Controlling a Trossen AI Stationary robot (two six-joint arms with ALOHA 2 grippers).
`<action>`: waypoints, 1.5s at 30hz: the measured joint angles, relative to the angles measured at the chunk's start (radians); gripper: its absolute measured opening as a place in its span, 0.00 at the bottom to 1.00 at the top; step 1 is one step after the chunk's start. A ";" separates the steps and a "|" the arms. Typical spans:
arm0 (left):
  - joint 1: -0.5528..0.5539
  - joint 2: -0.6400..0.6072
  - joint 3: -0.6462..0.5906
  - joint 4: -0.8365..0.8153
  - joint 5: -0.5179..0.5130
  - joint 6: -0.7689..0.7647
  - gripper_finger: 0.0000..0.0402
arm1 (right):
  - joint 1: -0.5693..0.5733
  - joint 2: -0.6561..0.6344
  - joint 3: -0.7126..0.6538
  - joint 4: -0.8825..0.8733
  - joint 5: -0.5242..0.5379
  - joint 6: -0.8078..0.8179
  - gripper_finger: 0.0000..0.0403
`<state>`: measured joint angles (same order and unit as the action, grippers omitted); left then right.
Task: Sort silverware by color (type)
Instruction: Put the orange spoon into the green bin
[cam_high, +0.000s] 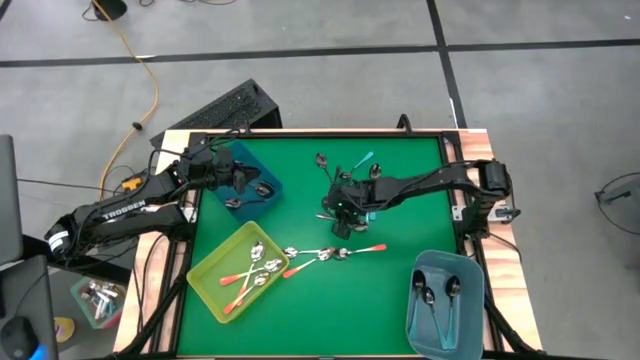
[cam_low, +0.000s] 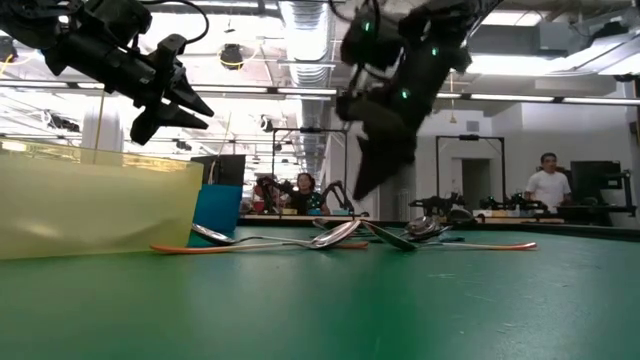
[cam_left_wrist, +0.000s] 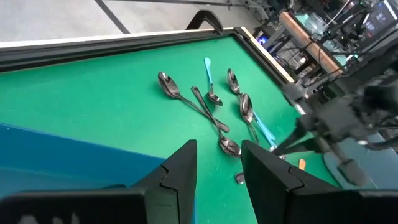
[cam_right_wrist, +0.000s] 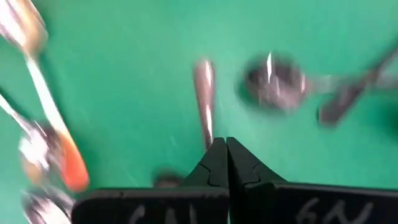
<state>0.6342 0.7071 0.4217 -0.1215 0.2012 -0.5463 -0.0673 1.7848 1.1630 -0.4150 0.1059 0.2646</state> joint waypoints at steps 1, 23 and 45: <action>0.000 0.000 0.000 0.003 -0.003 -0.006 0.27 | 0.000 -0.010 0.009 -0.008 0.007 -0.001 0.00; 0.000 0.000 0.000 0.006 -0.004 -0.024 0.27 | -0.001 -0.079 0.068 -0.034 0.075 0.007 0.01; -0.001 0.000 0.000 0.006 0.002 -0.013 0.27 | 0.108 -0.200 0.079 -0.328 0.018 -0.002 0.37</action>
<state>0.6334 0.7067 0.4217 -0.1158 0.2035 -0.5592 0.0410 1.5844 1.2419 -0.7430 0.1240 0.2621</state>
